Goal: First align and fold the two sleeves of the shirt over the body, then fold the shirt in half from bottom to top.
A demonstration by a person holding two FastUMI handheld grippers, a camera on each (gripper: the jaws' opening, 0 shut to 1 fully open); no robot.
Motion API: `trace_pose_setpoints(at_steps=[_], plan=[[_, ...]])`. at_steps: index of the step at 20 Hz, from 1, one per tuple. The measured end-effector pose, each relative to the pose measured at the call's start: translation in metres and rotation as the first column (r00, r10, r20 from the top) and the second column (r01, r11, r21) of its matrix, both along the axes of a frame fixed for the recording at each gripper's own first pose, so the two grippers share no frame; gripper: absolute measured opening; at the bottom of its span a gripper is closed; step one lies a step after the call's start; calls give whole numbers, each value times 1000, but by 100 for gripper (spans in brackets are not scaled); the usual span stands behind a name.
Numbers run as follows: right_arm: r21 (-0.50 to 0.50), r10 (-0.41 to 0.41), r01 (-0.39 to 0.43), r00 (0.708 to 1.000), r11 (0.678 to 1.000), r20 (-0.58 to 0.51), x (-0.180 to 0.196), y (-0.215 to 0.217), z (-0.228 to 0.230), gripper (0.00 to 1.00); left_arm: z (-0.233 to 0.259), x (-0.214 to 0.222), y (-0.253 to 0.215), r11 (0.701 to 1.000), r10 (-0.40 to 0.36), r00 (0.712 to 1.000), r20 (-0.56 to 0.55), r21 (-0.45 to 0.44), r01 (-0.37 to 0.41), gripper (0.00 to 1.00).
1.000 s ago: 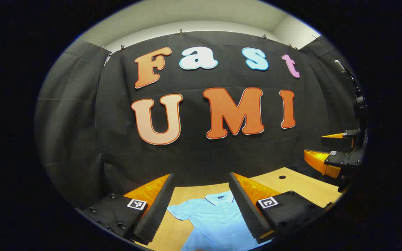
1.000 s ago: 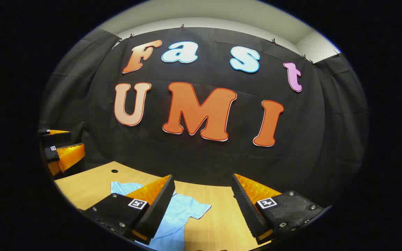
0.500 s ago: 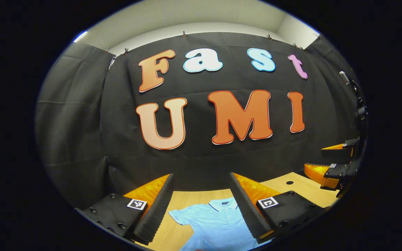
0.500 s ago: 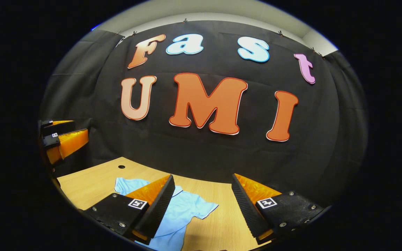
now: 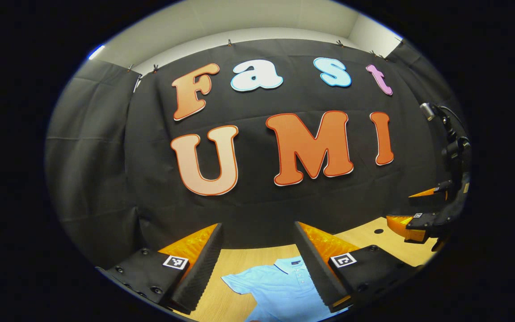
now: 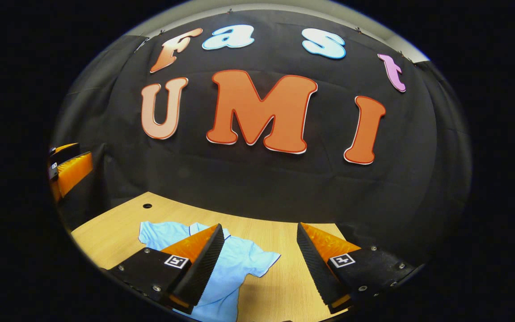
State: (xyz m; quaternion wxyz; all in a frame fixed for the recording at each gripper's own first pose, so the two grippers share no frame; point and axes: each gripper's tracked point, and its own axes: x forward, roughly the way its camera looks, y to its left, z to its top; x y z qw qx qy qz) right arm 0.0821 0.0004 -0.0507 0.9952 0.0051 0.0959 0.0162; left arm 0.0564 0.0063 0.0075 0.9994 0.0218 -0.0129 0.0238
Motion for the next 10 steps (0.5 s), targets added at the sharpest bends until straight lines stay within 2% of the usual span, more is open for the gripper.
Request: trace_pose_setpoints(at_steps=[3,4,5,10], plan=[[-9,-21,20,997,1000,-77,20,-7,-17,98,-6,16,3,1000,-18,1000,-4,8,18,100],[-7,-29,28,994,1000,-109,27,-10,-25,98,-7,20,3,1000,-21,1000,-13,12,21,96],[-3,-35,35,988,999,-148,34,-12,-34,98,-11,23,4,1000,-20,1000,-18,16,21,100],[14,-11,17,939,1000,-344,56,-10,-85,98,-25,35,16,1000,8,998,-56,3,-8,100]])
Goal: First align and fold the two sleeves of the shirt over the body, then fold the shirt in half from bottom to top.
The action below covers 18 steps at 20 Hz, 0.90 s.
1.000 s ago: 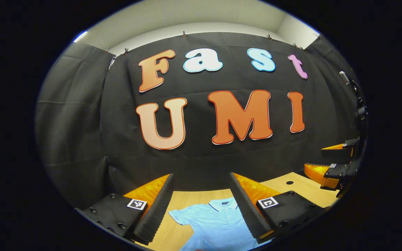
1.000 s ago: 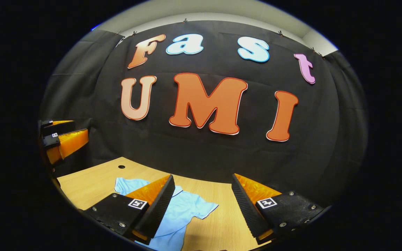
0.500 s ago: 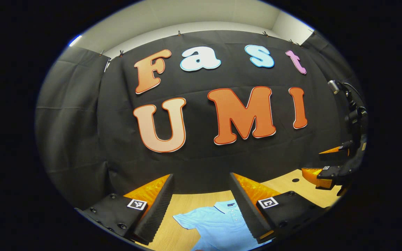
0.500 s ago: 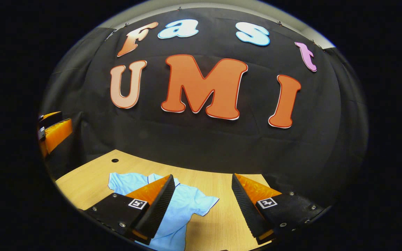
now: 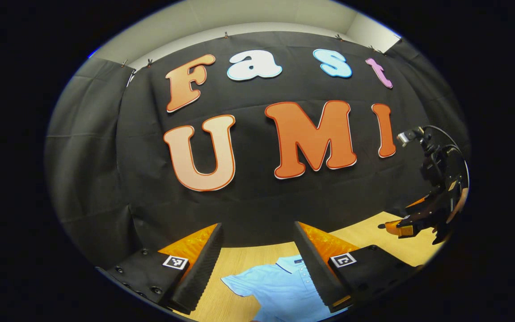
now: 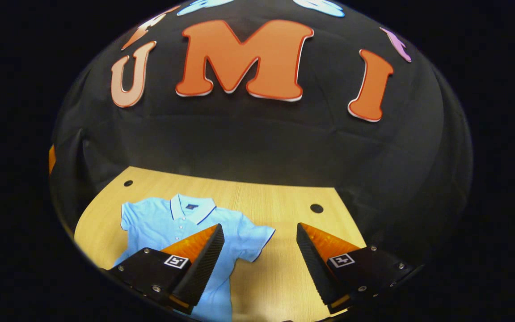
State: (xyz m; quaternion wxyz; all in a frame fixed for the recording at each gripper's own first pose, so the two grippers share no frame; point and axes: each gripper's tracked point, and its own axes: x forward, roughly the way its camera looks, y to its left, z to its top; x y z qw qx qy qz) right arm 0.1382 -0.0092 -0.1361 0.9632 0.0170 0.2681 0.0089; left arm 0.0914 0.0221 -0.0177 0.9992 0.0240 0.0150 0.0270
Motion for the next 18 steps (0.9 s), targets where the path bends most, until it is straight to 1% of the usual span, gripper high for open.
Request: trace_pose_setpoints(at_steps=[2,4,6,7,8,13,15,18], plan=[[-11,-1,0,997,1000,-77,5,-3,-21,98,-9,4,7,1000,20,999,-25,-9,-20,100],[-12,-3,1,987,1000,-163,13,-5,-45,98,-18,7,13,999,38,998,-49,-12,-39,100],[10,11,-8,965,1000,-263,17,1,-73,98,-26,11,16,999,51,996,-71,-14,-52,100],[26,29,-22,952,999,-304,19,6,-87,97,-29,12,17,998,55,995,-81,-15,-56,97],[36,36,-25,941,999,-335,21,8,-97,96,-31,14,17,998,59,994,-90,-15,-61,100],[46,15,5,903,999,-428,44,5,-138,91,-47,20,23,996,78,988,-136,-23,-82,100],[54,1,27,880,998,-475,49,3,-154,89,-51,18,22,996,83,984,-155,-27,-88,100],[90,-7,65,846,994,-533,54,7,-176,86,-61,21,24,995,84,981,-176,-34,-91,100]])
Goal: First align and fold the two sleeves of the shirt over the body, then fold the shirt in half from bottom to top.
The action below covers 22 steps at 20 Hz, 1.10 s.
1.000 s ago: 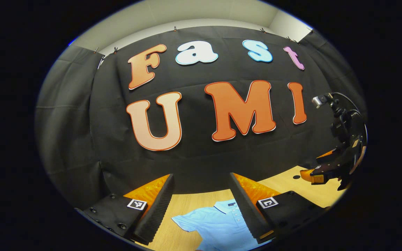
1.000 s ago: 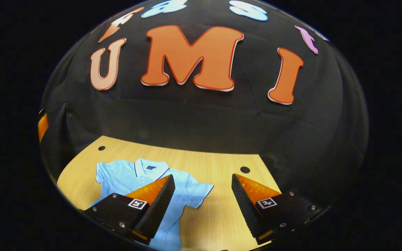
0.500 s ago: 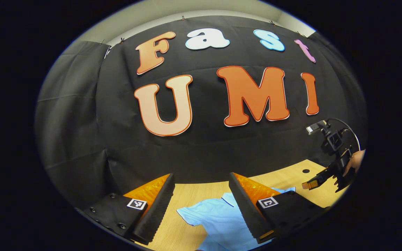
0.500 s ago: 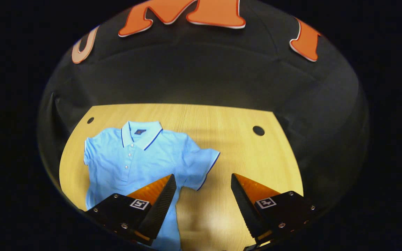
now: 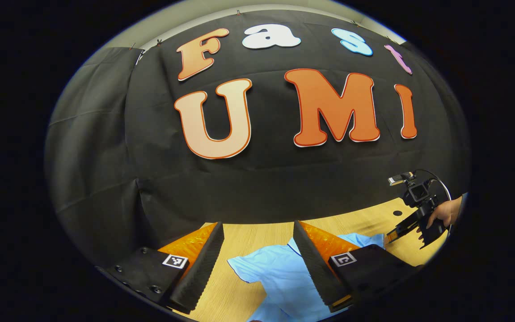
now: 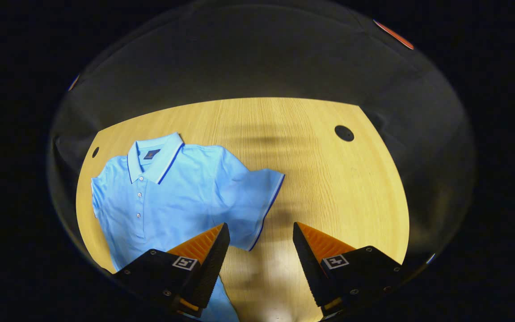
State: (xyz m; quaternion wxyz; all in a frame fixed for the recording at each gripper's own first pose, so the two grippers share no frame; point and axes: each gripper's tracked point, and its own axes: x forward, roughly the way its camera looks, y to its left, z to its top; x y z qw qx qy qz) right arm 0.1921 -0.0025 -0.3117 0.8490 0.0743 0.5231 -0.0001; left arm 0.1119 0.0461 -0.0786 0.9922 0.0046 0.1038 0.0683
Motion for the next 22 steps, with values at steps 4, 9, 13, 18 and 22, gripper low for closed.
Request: trace_pose_setpoints(at_steps=[4,9,13,18,22], plan=[[28,-35,37,998,999,-52,9,4,-20,83,-3,2,1,1000,1,1000,-13,-3,-1,100],[12,-79,80,992,997,-99,16,2,-43,76,-9,4,6,1000,9,1000,-28,-14,-10,100],[5,-106,107,987,994,-122,20,5,-54,63,-13,0,11,999,20,999,-40,-24,-21,100],[14,-126,130,982,991,-140,21,7,-57,41,-17,-2,17,999,34,998,-49,-29,-36,100],[21,-131,134,984,991,-125,24,13,-57,12,-21,-5,21,999,40,997,-59,-12,-40,100]])
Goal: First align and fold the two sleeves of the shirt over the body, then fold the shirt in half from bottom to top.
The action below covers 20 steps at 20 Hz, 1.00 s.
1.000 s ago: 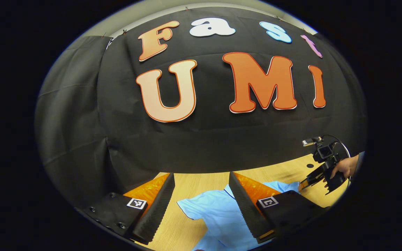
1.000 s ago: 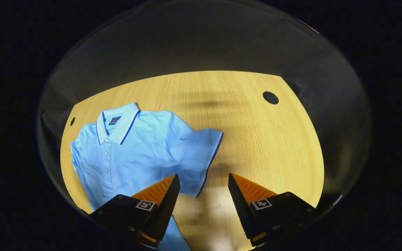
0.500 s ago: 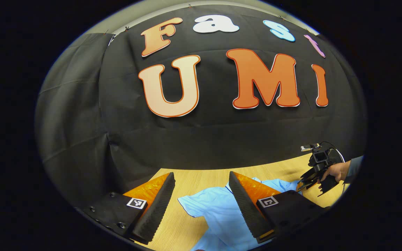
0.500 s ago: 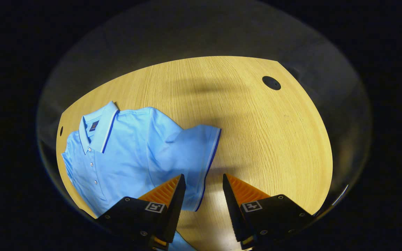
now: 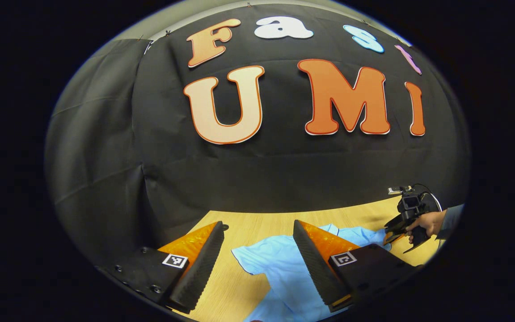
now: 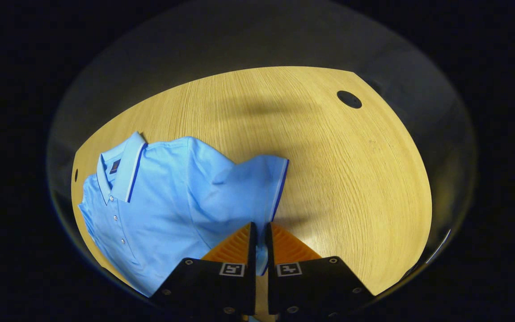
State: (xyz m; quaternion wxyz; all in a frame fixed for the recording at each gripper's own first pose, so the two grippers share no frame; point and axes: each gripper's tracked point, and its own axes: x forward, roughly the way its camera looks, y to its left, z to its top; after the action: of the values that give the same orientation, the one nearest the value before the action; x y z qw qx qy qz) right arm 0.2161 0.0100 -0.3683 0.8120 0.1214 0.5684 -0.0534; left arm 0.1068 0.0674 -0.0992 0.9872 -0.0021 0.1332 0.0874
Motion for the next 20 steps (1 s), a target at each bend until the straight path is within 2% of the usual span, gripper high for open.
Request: trace_pose_setpoints(at_steps=[3,6,12,17,20], plan=[[130,-40,34,998,991,46,7,21,15,6,-5,-5,-1,1000,-10,1000,-3,28,10,100],[160,-20,-8,985,987,169,24,34,44,6,-14,1,-2,999,-36,999,-13,11,36,100],[194,65,-117,965,974,255,30,76,81,6,-23,18,14,999,-52,998,-21,14,52,100],[166,160,-207,953,964,257,19,119,84,6,-55,39,36,999,-42,994,-103,-23,40,100],[216,188,-238,956,947,227,7,142,84,16,-73,51,45,998,-42,987,-155,-44,36,100]])
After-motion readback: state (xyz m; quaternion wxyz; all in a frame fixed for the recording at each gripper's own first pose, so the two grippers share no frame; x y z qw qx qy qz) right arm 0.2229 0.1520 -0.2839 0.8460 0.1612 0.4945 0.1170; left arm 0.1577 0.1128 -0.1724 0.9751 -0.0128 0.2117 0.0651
